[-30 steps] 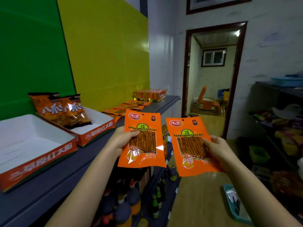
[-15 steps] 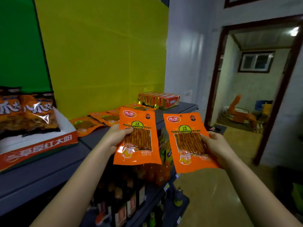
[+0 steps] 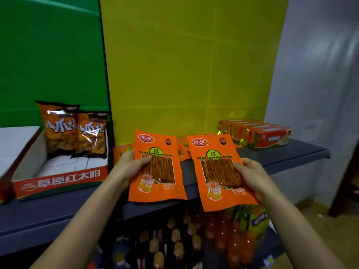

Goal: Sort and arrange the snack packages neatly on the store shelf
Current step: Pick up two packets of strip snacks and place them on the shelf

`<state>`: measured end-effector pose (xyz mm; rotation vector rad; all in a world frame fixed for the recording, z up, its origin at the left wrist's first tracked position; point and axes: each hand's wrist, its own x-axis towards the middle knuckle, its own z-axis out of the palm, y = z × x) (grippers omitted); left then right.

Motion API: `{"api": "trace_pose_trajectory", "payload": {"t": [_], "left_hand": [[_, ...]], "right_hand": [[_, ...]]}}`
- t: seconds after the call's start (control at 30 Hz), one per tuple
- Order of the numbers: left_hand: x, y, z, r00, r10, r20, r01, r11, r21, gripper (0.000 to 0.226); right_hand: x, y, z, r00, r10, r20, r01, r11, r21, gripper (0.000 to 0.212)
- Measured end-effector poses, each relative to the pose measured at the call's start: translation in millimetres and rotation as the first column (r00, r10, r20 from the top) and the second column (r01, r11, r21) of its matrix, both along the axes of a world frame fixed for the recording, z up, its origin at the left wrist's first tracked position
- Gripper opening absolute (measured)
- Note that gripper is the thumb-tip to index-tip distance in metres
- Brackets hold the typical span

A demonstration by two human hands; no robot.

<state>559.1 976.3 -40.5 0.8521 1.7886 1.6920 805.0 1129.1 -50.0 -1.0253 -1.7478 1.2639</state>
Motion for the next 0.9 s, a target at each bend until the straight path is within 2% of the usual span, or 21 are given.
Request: {"api": "trace_pose_trajectory", "payload": {"t": [0.27, 0.43, 0.57, 0.7, 0.8, 0.83, 0.9], "left_hand": [[-18, -7, -6, 0.97, 0.177, -0.164, -0.193, 0.978, -0.085, 0.011], [-18, -5, -14, 0.871, 0.29, -0.396, -0.389, 0.9, -0.196, 0.022], [-12, -2, -17, 0.778, 0.272, -0.566, -0.5, 0.813, -0.297, 0.037], [-10, 2, -20, 0.68, 0.228, -0.697, -0.593, 0.73, -0.34, 0.043], [-9, 6, -21, 0.629, 0.199, -0.751, -0.644, 0.674, -0.362, 0.048], [-8, 7, -22, 0.615, 0.196, -0.763, -0.656, 0.664, -0.358, 0.049], [-7, 10, -24, 0.584, 0.198, -0.787, -0.679, 0.65, -0.34, 0.046]], "right_hand": [[-58, 45, 0, 0.982, 0.188, 0.001, -0.188, 0.982, -0.011, 0.02], [-83, 56, -8, 0.958, 0.286, 0.017, -0.286, 0.957, -0.041, 0.02], [-94, 56, -11, 0.926, 0.369, 0.081, -0.365, 0.929, -0.061, 0.02], [-104, 53, -11, 0.904, 0.41, 0.12, -0.407, 0.912, -0.051, 0.021], [-108, 51, -11, 0.894, 0.427, 0.137, -0.428, 0.903, -0.024, 0.016], [-108, 50, -10, 0.892, 0.423, 0.16, -0.428, 0.904, -0.003, 0.012], [-110, 51, -9, 0.884, 0.397, 0.246, -0.424, 0.903, 0.066, 0.016]]}}
